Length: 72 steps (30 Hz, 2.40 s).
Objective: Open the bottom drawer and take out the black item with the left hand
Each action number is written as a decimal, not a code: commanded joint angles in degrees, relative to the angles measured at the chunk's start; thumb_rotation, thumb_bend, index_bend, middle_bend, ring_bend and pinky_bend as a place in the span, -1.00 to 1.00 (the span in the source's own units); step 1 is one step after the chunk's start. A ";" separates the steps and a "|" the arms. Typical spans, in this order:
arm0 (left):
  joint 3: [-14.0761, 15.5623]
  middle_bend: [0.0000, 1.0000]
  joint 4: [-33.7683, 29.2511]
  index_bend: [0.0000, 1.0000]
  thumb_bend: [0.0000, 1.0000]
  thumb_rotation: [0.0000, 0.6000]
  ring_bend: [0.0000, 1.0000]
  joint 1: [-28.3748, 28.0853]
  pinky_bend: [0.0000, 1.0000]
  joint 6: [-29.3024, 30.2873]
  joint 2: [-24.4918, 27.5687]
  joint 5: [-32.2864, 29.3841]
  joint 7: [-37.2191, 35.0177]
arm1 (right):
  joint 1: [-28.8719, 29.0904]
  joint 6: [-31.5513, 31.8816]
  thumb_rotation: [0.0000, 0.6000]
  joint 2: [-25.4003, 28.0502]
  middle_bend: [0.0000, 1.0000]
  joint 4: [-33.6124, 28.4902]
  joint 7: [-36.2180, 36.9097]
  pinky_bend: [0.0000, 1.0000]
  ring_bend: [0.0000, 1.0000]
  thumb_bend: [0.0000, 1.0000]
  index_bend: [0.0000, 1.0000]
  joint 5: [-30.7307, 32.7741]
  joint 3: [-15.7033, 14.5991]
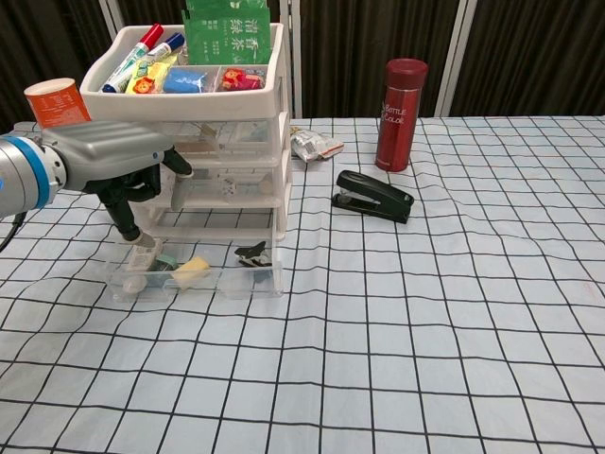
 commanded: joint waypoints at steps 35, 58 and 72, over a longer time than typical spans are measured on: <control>0.41 1.00 -0.66 -0.06 -0.48 1.00 1.00 -12.32 0.91 4.33 -9.52 -20.68 22.98 | -0.47 0.56 1.00 1.35 -1.00 -0.04 3.76 -1.00 -1.00 -0.95 -0.97 -0.34 0.34; -1.20 1.00 4.59 -0.03 -0.45 1.00 1.00 -16.68 0.91 8.64 -16.82 -27.02 27.27 | -0.87 1.29 1.00 2.24 -1.00 -0.04 6.55 -1.00 -1.00 -0.95 -0.97 -0.77 0.48; -0.76 1.00 7.26 0.01 -0.42 1.00 1.00 -16.80 0.91 7.55 -18.78 -26.51 25.06 | -0.98 1.47 1.00 2.42 -1.00 -0.04 7.02 -1.00 -1.00 -0.95 -0.97 -0.82 0.53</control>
